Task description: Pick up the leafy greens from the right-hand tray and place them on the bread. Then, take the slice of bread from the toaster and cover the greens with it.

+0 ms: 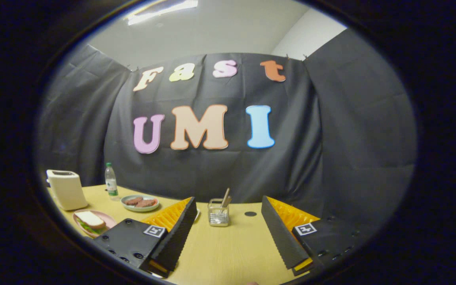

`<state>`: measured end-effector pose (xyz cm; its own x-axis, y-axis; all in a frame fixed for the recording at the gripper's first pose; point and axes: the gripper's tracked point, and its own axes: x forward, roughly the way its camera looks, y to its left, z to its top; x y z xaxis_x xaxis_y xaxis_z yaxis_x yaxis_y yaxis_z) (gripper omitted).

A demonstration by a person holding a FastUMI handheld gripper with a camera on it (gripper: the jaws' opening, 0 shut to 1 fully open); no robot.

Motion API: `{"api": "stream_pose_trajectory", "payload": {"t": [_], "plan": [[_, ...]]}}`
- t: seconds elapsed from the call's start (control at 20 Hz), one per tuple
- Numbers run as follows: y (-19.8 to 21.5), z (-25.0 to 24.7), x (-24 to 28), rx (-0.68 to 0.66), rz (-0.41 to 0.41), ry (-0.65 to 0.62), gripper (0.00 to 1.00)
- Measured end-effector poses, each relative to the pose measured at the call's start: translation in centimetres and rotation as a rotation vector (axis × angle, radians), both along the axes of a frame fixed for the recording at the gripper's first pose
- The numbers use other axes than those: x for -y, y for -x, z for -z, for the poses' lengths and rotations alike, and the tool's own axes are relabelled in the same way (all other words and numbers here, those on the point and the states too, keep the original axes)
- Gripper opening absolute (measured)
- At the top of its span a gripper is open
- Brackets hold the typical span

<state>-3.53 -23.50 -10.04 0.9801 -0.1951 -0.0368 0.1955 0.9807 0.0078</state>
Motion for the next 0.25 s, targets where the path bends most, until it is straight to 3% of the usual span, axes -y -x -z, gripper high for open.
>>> {"api": "stream_pose_trajectory", "payload": {"t": [0.25], "plan": [[0.2, -7.6, -6.3, 0.076, -0.016, -0.023, 1.00]]}}
